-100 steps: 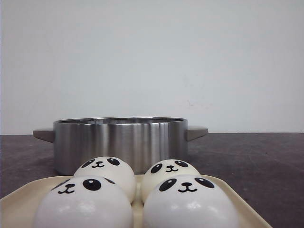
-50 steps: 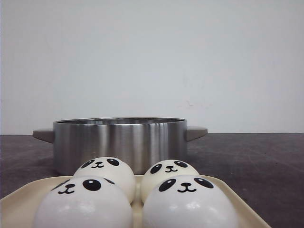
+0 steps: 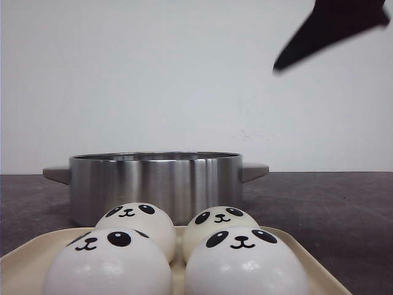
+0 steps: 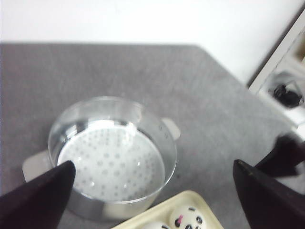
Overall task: Steam buns
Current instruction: 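Lower the right gripper onto the farther panda bun and grasp it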
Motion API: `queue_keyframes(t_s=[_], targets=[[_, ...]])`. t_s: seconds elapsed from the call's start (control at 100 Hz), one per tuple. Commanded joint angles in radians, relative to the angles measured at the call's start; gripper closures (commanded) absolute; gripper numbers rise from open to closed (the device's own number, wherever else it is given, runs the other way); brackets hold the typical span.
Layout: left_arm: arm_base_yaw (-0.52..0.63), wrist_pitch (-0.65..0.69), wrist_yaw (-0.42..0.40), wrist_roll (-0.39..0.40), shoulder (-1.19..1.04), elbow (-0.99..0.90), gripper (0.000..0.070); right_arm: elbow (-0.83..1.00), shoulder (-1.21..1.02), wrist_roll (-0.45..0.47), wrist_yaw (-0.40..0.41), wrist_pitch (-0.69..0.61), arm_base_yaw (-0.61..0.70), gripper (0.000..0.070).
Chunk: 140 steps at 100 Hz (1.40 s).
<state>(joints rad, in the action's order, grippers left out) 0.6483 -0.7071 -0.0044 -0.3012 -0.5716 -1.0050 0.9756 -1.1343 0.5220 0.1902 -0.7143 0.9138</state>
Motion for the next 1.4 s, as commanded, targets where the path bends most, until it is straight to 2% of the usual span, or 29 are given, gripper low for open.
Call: queue_keyframes(t_s=[0.0,0.04,0.08,0.25,0.66,0.83,0.99,1.14,1.18,1.22,1.29,1.39], targets=[[0.007,0.011,-0.008,0.001,0.004,-0.014,0.0058,0.013,-0.059,0.059,0.006,0.004,0.019,0.0075],[0.007,0.007,-0.007,-0.003,0.011,-0.014,0.0058,0.013,-0.092,0.066,0.016,0.004,0.024,0.0121],[0.007,-0.001,-0.008,-0.003,0.016,-0.014,0.0058,0.013,-0.127,0.066,0.019,0.007,0.024,0.0137],[0.007,-0.053,-0.026,0.002,0.019,-0.014,0.0058,0.013,-0.261,0.064,0.010,0.008,0.024,0.0137],[0.007,-0.059,-0.026,0.002,0.019,-0.014,0.0058,0.013,-0.441,0.064,-0.113,0.122,0.023,0.0137],[0.007,-0.059,-0.026,0.002,0.019,-0.014,0.0058,0.013,-0.475,0.068,-0.145,0.128,0.008,0.0141],[0.007,-0.059,-0.026,0.002,0.019,-0.014,0.0058,0.013,-0.495,0.073,-0.140,0.105,-0.001,0.0259],[0.007,-0.059,-0.026,0.002,0.019,-0.014,0.0057,0.013,-0.515,0.076,-0.138,0.108,-0.002,0.0265],[0.007,-0.058,-0.026,0.002,0.019,-0.014,0.0057,0.013,-0.520,0.082,-0.139,0.108,-0.002,0.0314],[0.007,-0.058,-0.026,0.002,0.019,-0.014,0.0057,0.013,-0.523,0.081,-0.139,0.107,-0.002,0.0416],[0.007,-0.058,-0.026,0.002,0.019,-0.014,0.0058,0.013,-0.525,0.078,-0.138,0.106,-0.002,0.0700],[0.007,-0.056,-0.026,0.002,0.019,-0.014,0.0058,0.014,-0.525,0.068,-0.145,0.112,0.000,0.0693]])
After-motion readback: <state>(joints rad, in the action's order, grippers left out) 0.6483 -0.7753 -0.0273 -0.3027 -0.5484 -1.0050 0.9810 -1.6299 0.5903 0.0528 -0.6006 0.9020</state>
